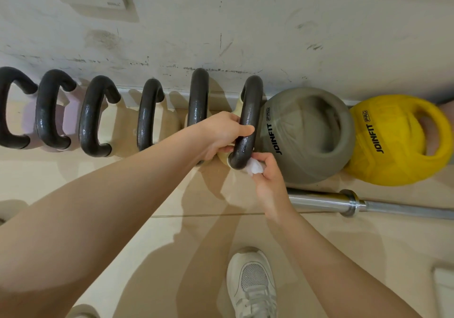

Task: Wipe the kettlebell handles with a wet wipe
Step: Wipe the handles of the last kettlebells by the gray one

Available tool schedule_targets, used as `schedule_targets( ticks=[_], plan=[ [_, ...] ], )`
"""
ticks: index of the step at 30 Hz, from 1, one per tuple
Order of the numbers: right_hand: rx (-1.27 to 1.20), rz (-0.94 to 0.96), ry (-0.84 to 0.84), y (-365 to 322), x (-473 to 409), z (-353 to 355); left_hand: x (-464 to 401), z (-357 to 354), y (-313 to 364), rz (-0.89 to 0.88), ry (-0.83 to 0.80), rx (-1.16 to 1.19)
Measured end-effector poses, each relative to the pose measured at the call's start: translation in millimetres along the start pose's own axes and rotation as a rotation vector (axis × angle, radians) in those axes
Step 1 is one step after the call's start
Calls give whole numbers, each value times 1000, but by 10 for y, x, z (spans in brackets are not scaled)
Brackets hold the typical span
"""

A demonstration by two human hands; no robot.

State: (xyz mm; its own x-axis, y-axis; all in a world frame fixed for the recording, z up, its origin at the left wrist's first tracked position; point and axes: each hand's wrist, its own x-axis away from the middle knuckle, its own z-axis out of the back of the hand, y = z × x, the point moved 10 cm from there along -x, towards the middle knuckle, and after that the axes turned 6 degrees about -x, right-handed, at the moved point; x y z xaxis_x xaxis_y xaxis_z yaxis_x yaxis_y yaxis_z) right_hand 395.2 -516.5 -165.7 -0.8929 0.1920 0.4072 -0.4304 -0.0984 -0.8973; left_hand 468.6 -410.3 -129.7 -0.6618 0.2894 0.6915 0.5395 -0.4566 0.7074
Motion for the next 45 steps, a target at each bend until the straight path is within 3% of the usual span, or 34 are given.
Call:
schedule_targets(
  ticks=[2,7,9,11,13,20,26,30,33,36,39,45],
  plan=[
    [59,-11,-11,-43,11,-50,27,-10,-62,-4,2,-7],
    [-187,-64,35,-62,194,-212,52,0,-72,-20,30,43],
    [-207,-58,-77,-127,243,-319,49,5,-37,-17,37,53],
    [-137,20,-231,-268,291,-446,37,23,-15,-9,48,51],
    [-44,126,-276,-382,297,-466,25,34,-6,0,49,48],
    [384,512,-213,-485,264,-448,-32,24,-13,9,14,61],
    [479,563,-247,-535,70,-358,-108,10,-81,61,-42,222],
    [335,490,-299,-546,62,-313,-116,-19,-122,116,-45,284],
    [367,496,-227,-833,-239,-314,-166,-1,-63,138,-25,426],
    [267,318,-133,-1111,-665,-289,-238,33,37,112,35,556],
    [319,185,-143,-1191,-954,-299,-315,25,128,86,60,514],
    [35,-92,-111,-994,-1198,-98,-366,21,210,-3,51,373]
  ],
)
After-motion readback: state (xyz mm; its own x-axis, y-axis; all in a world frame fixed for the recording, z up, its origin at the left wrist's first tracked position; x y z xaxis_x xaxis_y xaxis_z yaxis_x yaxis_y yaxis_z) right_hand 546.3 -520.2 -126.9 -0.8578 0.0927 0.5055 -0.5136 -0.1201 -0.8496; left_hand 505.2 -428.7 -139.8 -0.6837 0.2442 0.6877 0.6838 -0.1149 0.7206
